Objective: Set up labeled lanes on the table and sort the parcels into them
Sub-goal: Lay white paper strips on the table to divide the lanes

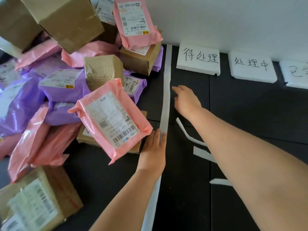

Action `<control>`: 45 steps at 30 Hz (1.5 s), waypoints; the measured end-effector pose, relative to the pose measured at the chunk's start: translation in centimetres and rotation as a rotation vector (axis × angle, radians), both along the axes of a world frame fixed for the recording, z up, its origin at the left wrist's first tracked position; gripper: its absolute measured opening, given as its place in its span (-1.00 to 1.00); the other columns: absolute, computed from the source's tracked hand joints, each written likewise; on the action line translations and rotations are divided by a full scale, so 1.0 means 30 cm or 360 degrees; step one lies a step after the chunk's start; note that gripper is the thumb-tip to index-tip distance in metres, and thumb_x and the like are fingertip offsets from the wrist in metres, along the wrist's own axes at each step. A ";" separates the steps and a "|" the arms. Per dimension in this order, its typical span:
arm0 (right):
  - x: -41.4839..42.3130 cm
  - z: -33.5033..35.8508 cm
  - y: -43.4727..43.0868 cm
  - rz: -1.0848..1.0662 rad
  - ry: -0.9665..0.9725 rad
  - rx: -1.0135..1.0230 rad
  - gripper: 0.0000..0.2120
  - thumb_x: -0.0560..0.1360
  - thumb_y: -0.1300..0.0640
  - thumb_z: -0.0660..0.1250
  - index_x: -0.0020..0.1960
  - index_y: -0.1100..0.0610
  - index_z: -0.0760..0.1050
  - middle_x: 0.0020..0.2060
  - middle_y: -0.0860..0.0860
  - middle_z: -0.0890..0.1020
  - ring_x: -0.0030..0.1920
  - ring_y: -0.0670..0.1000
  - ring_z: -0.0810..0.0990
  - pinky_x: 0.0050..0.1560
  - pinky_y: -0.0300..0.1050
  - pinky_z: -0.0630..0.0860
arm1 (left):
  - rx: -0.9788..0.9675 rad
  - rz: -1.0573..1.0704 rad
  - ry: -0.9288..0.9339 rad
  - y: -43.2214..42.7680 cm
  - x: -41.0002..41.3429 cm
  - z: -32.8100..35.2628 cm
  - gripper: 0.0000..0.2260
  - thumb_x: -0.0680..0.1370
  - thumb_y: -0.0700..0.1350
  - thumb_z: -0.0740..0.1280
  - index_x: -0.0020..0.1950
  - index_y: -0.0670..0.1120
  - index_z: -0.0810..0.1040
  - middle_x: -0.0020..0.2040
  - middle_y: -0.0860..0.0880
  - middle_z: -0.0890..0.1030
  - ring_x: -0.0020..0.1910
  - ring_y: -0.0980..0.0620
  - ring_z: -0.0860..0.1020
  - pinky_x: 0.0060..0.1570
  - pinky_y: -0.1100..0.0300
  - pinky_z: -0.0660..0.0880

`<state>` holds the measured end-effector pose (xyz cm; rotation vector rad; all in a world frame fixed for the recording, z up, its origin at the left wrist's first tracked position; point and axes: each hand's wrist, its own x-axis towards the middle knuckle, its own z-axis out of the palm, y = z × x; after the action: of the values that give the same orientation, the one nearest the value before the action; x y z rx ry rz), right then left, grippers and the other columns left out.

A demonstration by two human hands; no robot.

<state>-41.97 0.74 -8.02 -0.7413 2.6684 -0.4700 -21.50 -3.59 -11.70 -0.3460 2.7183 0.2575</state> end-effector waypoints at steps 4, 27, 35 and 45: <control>0.139 0.018 0.097 -0.0106 0.0116 -0.0278 -0.57 0.61 0.30 0.18 0.46 0.12 0.40 0.39 0.06 0.43 0.41 0.07 0.36 0.26 0.03 0.48 | 0.0124 0.0114 0.0146 0.033 0.089 0.042 -0.36 0.60 -0.31 0.21 0.61 -0.11 -0.02 0.61 -0.12 -0.01 0.59 -0.09 -0.01 0.55 0.07 0.09; 0.975 -0.038 0.379 -0.0224 -0.0276 0.0029 -0.59 0.61 0.08 0.30 0.44 0.01 0.38 0.22 0.01 0.52 0.16 -0.02 0.56 0.09 -0.13 0.56 | 0.0393 0.0291 0.0117 0.080 0.551 0.081 -0.49 0.58 -0.02 0.36 0.51 0.07 0.33 0.52 0.08 0.27 0.52 0.03 0.18 0.40 0.05 0.34; 1.171 -0.061 0.357 -0.0338 -0.0238 -0.0024 -0.54 0.60 0.10 0.31 0.48 0.05 0.33 0.24 0.05 0.49 0.25 0.05 0.49 0.12 -0.06 0.55 | 0.0345 -0.0025 0.0221 0.067 0.693 0.051 -0.52 0.59 0.03 0.31 0.51 0.05 0.34 0.52 0.10 0.31 0.52 0.05 0.18 0.46 0.10 0.20; 1.015 0.008 0.255 0.0274 -0.0089 0.0832 -0.37 0.59 0.25 0.20 0.60 0.01 0.08 0.59 -0.01 0.07 0.55 0.13 0.13 0.52 0.14 0.16 | 0.0316 -0.0138 0.0164 0.048 0.715 0.042 -0.51 0.61 0.10 0.27 0.53 0.07 0.31 0.57 0.12 0.22 0.56 0.05 0.10 0.43 0.06 0.26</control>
<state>-11.53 8.38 -7.78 -0.7634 2.4764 0.2426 -0.05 -2.16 -10.46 -0.1617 2.7685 0.5288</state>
